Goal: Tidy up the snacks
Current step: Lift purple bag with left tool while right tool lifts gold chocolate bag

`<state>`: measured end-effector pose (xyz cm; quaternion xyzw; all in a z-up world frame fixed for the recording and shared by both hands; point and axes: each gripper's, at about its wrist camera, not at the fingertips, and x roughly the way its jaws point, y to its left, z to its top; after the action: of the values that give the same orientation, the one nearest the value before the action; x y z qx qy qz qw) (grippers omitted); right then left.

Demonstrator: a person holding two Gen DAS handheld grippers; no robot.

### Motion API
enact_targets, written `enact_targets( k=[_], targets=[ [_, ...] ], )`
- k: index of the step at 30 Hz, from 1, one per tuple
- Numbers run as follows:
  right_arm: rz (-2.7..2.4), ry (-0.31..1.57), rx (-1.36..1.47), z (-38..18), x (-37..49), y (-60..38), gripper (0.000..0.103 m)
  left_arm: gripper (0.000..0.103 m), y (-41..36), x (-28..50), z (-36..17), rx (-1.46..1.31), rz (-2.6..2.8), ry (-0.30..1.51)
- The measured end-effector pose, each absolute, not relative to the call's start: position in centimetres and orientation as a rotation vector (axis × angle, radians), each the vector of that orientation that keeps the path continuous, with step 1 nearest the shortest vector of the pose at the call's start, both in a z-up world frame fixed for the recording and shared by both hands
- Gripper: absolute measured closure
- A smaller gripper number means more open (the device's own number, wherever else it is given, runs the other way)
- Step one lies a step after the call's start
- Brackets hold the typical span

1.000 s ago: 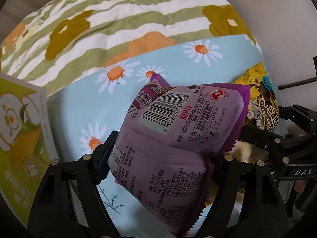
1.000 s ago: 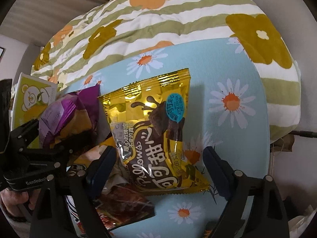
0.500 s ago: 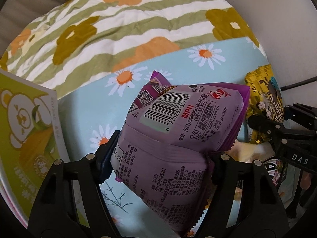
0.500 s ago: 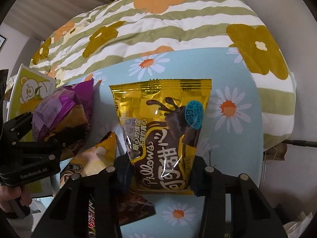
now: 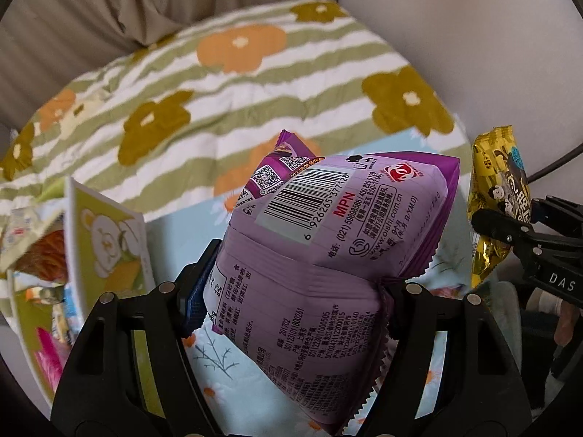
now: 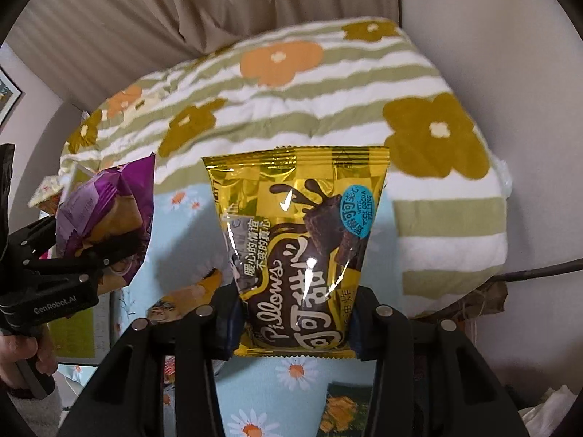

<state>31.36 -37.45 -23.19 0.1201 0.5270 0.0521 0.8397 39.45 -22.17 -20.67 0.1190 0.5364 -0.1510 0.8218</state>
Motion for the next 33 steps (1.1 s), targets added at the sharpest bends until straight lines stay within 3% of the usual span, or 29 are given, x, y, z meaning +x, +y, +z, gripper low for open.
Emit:
enact_targets(
  k=[7,17,27,33],
  targets=[
    [0.168,1.025,0.194,-18.8,29.4,-36.3,0.062,0.034,-21.3,35.9,-15.7,0.193,-0.282,1.042],
    [0.347,0.937,0.108,-13.4,28.2,-28.7,0.062,0.034,-13.0,31.0,-10.5,0.094,-0.132,0.948],
    [0.561,0.918,0.130,-11.0,28.3,-16.0,0.062,0.034,-0.5,28.6,-8.2,0.038,-0.008,0.910],
    [0.600,0.942,0.117,-11.5,29.2,-9.1,0.062,0.034,6.7,29.7,-9.6,0.023,0.030,0.959]
  ],
)
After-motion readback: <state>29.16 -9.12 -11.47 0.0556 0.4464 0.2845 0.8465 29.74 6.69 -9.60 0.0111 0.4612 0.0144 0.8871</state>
